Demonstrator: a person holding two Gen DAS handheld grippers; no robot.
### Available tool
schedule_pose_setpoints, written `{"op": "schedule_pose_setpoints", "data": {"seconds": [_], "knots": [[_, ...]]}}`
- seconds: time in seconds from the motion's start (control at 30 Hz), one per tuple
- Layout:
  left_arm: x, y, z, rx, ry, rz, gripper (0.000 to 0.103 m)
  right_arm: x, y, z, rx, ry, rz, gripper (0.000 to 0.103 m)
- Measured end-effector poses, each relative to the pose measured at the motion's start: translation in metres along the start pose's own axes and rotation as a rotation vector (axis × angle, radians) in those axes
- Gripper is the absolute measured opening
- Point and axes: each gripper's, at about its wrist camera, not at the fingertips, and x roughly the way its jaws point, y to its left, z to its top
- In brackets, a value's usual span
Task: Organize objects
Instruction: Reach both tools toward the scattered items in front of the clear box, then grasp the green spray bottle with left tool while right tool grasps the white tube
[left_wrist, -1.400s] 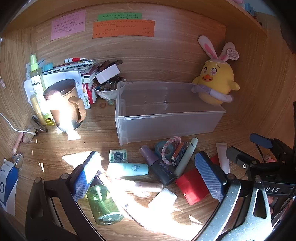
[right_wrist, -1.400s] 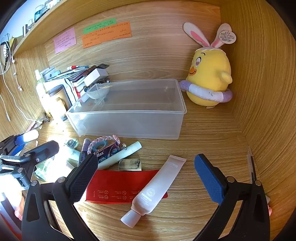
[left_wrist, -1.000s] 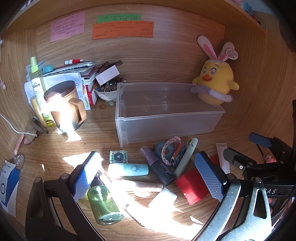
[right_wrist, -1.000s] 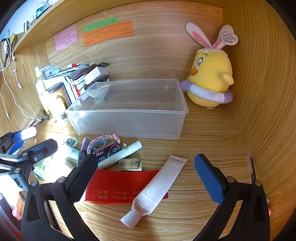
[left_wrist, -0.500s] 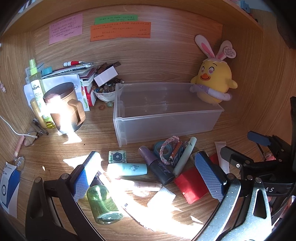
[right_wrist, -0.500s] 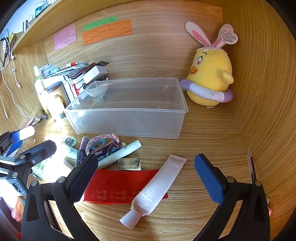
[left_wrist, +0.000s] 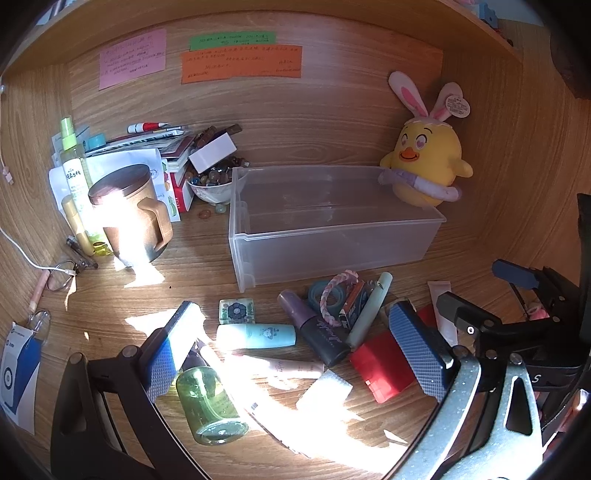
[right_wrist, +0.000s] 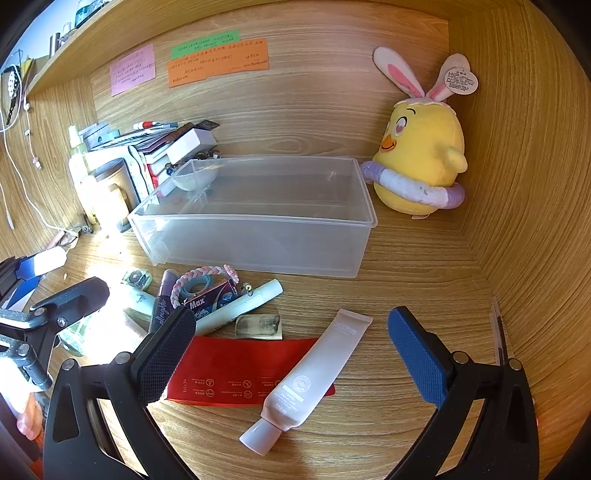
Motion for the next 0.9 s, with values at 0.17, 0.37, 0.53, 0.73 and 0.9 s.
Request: {"op": "schedule_pose_setpoints", "data": {"seconds": [0.17, 0.37, 0.53, 0.73, 0.9], "knots": [[0.004, 0.017, -0.008, -0.031, 0.031, 0.012, 0.103, 0.001, -0.003, -0.003, -0.002, 0.002, -0.023, 0.103], [0.014, 0.045, -0.030, -0.084, 0.103, 0.064, 0.103, 0.009, -0.017, -0.013, 0.016, 0.047, -0.059, 0.103], [0.021, 0.059, -0.047, -0.125, 0.150, 0.090, 0.103, 0.021, -0.027, -0.026, 0.052, 0.108, -0.066, 0.103], [0.021, 0.071, -0.052, -0.166, 0.144, 0.123, 0.084, 0.032, -0.026, -0.038, 0.054, 0.149, -0.072, 0.103], [0.028, 0.071, -0.055, -0.180, 0.169, 0.110, 0.067, 0.038, -0.024, -0.042, 0.029, 0.150, -0.114, 0.100]]}}
